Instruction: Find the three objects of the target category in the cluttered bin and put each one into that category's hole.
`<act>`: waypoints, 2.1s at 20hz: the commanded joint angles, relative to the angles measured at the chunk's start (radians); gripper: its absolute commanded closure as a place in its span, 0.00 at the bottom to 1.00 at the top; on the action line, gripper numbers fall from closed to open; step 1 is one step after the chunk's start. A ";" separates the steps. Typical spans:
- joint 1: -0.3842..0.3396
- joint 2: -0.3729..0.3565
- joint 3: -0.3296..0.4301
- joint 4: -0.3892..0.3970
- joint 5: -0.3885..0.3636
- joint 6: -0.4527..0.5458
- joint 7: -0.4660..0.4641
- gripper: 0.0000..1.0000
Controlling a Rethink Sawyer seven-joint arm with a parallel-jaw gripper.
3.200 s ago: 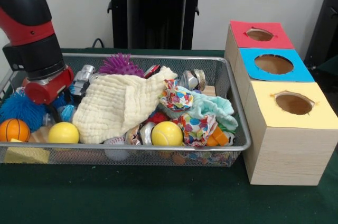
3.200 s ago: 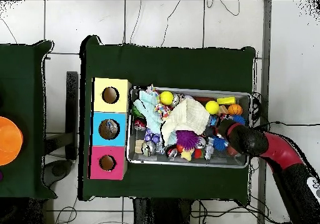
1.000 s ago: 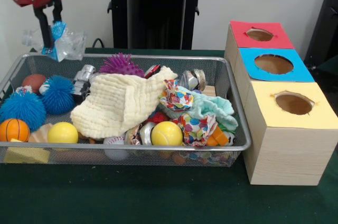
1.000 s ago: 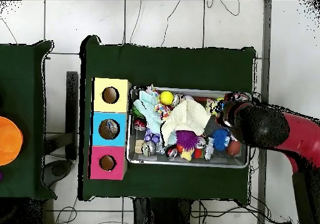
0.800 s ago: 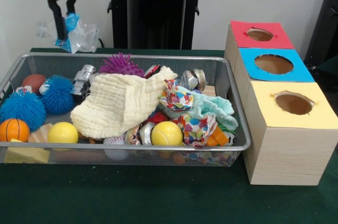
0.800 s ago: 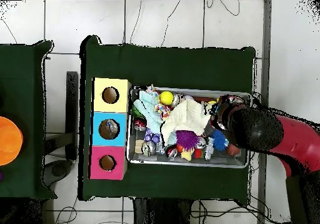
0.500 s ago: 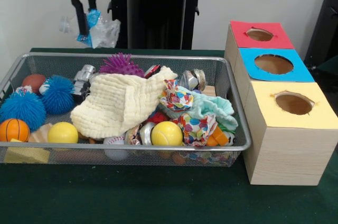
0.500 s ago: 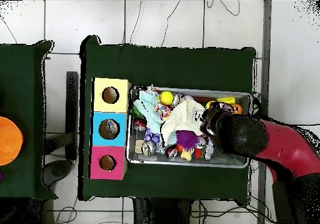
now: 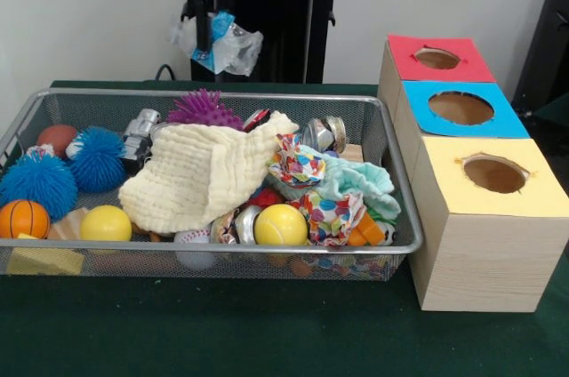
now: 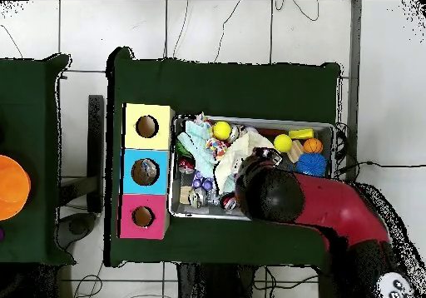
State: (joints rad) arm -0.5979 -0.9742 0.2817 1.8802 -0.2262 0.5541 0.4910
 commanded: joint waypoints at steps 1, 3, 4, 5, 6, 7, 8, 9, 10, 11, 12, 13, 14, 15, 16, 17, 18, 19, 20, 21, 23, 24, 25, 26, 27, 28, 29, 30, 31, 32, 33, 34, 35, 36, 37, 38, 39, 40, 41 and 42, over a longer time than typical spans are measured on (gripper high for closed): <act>0.126 -0.064 -0.179 0.060 0.015 -0.068 0.477 1.00; 0.169 -0.073 -0.227 0.037 0.006 -0.062 0.514 1.00; 0.196 -0.079 -0.255 0.026 0.000 -0.058 0.541 1.00; 0.235 -0.078 -0.298 0.008 -0.011 -0.043 0.590 1.00; 0.274 -0.079 -0.340 -0.002 -0.021 -0.043 0.635 1.00; 0.311 -0.078 -0.379 -0.011 -0.033 -0.061 0.674 1.00; 0.351 -0.071 -0.419 -0.024 -0.045 -0.073 0.712 1.00; 0.390 -0.063 -0.454 -0.040 -0.053 -0.080 0.746 1.00; 0.426 -0.055 -0.490 -0.054 -0.059 -0.088 0.776 1.00; 0.460 -0.048 -0.520 -0.071 -0.062 -0.091 0.801 1.00; 0.491 -0.041 -0.552 -0.084 -0.067 -0.089 0.824 1.00; 0.524 -0.034 -0.581 -0.107 -0.071 -0.074 0.848 1.00; 0.550 -0.027 -0.607 -0.121 -0.074 -0.075 0.867 1.00; 0.579 -0.019 -0.633 -0.143 -0.079 -0.068 0.888 1.00; 0.607 -0.007 -0.659 -0.161 -0.085 -0.067 0.911 1.00; 0.636 0.007 -0.684 -0.181 -0.091 -0.065 0.933 1.00; 0.664 0.023 -0.710 -0.200 -0.096 -0.067 0.959 1.00; 0.691 0.039 -0.732 -0.218 -0.098 -0.065 0.982 1.00; 0.719 0.055 -0.754 -0.236 -0.100 -0.063 1.005 1.00; 0.742 0.069 -0.772 -0.252 -0.102 -0.058 1.025 1.00; 0.782 0.093 -0.802 -0.288 -0.097 -0.028 1.059 1.00; 0.801 0.104 -0.814 -0.307 -0.095 -0.008 1.074 1.00; 0.815 0.120 -0.821 -0.336 -0.090 0.016 1.082 1.00; 0.830 0.133 -0.830 -0.356 -0.088 0.039 1.089 1.00; 0.848 0.147 -0.845 -0.372 -0.087 0.065 1.100 1.00; 0.867 0.162 -0.860 -0.389 -0.086 0.090 1.111 1.00; 0.883 0.180 -0.876 -0.401 -0.090 0.110 1.118 1.00; 0.901 0.200 -0.889 -0.418 -0.091 0.136 1.122 1.00; 0.915 0.216 -0.899 -0.424 -0.091 0.148 1.129 1.00; 0.927 0.232 -0.902 -0.433 -0.084 0.162 1.135 1.00; 0.934 0.246 -0.903 -0.436 -0.075 0.164 1.144 1.00; 0.944 0.260 -0.907 -0.444 -0.065 0.172 1.157 1.00; 0.954 0.271 -0.910 -0.453 -0.057 0.178 1.167 1.00; 0.962 0.280 -0.910 -0.460 -0.046 0.188 1.177 1.00; 0.969 0.287 -0.913 -0.461 -0.040 0.195 1.184 1.00; 0.977 0.294 -0.915 -0.464 -0.034 0.192 1.196 1.00; 0.983 0.299 -0.917 -0.460 -0.026 0.188 1.210 1.00; 0.989 0.303 -0.917 -0.459 -0.020 0.189 1.219 1.00; 0.995 0.305 -0.918 -0.458 -0.011 0.195 1.227 1.00; 0.999 0.308 -0.917 -0.457 0.000 0.208 1.235 1.00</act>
State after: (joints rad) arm 0.3861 -0.7502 -0.6235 1.4607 -0.2676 0.6303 1.4050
